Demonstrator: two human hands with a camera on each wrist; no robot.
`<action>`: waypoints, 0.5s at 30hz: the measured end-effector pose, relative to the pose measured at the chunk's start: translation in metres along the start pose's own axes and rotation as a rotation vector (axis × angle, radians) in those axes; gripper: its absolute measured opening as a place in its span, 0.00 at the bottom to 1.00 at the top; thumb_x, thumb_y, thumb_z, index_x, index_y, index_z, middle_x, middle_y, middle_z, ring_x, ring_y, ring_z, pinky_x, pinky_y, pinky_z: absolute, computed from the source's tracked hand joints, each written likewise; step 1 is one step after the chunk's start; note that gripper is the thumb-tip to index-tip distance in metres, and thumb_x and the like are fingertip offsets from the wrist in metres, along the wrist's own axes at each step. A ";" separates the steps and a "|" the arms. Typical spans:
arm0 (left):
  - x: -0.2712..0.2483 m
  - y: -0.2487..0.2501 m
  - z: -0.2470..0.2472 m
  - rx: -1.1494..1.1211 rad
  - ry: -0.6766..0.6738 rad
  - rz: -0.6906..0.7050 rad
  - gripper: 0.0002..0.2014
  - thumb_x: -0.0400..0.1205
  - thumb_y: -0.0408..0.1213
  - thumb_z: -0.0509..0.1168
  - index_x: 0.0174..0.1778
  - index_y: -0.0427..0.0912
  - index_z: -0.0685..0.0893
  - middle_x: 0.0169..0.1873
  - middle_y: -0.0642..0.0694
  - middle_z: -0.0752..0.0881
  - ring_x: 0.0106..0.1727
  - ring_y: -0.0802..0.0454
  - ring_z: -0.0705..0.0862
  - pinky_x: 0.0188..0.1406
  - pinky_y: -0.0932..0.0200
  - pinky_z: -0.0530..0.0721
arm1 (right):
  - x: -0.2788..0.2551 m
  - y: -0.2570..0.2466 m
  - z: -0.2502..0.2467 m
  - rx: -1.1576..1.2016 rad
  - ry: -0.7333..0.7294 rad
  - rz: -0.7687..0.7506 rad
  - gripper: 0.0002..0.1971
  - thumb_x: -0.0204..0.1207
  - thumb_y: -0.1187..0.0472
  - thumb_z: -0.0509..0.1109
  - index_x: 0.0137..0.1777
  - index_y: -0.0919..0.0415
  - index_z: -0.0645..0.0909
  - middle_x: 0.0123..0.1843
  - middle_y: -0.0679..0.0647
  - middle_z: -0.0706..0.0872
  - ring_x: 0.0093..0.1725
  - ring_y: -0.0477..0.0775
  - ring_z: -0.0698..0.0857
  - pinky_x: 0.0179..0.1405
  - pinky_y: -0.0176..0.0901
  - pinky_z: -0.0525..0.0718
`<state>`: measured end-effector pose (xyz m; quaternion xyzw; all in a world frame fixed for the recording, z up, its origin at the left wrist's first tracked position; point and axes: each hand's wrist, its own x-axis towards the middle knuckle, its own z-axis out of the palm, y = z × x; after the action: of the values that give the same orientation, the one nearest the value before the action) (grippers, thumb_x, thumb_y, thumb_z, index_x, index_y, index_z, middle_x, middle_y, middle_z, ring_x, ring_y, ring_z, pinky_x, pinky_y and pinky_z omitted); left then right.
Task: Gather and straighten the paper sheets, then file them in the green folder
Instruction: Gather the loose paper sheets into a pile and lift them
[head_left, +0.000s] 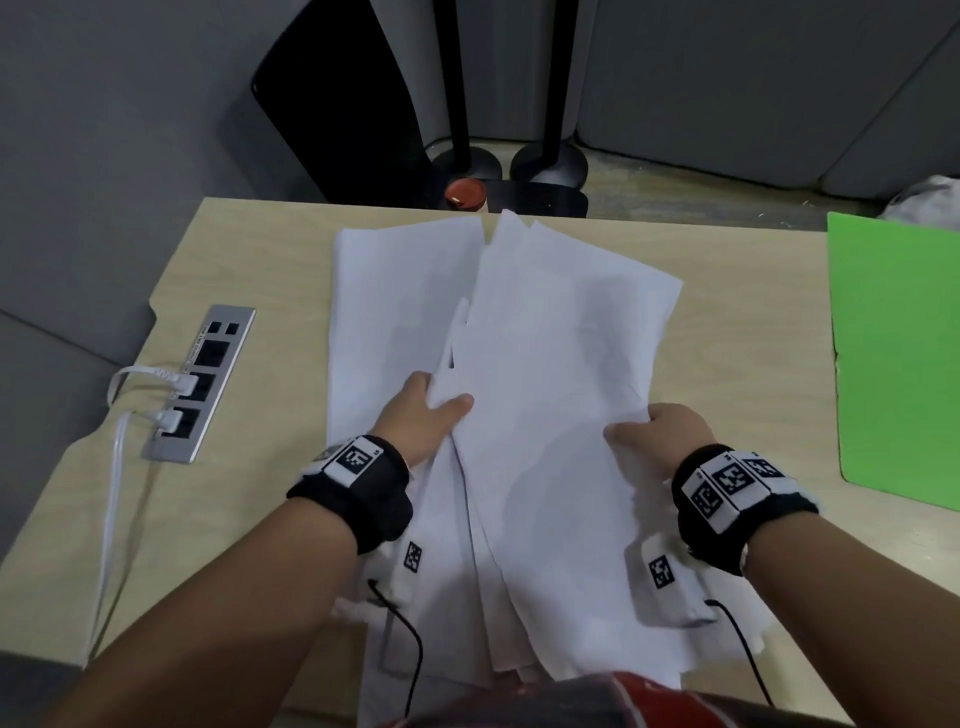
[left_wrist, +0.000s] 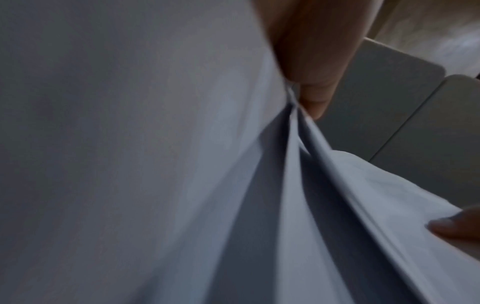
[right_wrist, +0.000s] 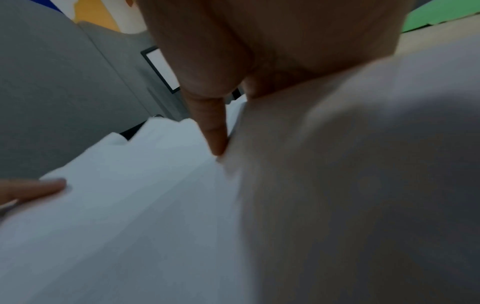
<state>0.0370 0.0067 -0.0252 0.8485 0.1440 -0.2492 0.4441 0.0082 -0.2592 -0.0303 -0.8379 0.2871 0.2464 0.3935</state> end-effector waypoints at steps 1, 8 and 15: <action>0.004 0.001 -0.005 0.043 0.068 0.019 0.22 0.80 0.45 0.68 0.68 0.41 0.73 0.57 0.50 0.82 0.55 0.49 0.81 0.56 0.59 0.76 | -0.001 0.000 0.000 0.008 0.037 -0.025 0.10 0.72 0.56 0.71 0.46 0.63 0.83 0.40 0.58 0.88 0.39 0.60 0.86 0.38 0.43 0.80; 0.039 -0.010 -0.051 0.148 0.393 -0.065 0.24 0.78 0.35 0.66 0.71 0.45 0.73 0.65 0.41 0.81 0.61 0.40 0.83 0.56 0.54 0.79 | -0.001 -0.008 0.000 0.177 0.311 -0.106 0.10 0.78 0.57 0.60 0.47 0.65 0.73 0.53 0.66 0.81 0.37 0.61 0.78 0.34 0.44 0.71; 0.051 -0.004 -0.052 0.246 0.372 -0.259 0.29 0.82 0.43 0.62 0.77 0.34 0.64 0.73 0.33 0.72 0.70 0.31 0.75 0.64 0.44 0.76 | 0.010 -0.018 0.001 0.192 0.346 -0.061 0.15 0.82 0.58 0.54 0.60 0.69 0.70 0.62 0.71 0.79 0.46 0.62 0.74 0.46 0.46 0.68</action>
<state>0.0930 0.0534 -0.0311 0.9019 0.2994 -0.1591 0.2677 0.0271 -0.2519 -0.0280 -0.8346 0.3470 0.0583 0.4239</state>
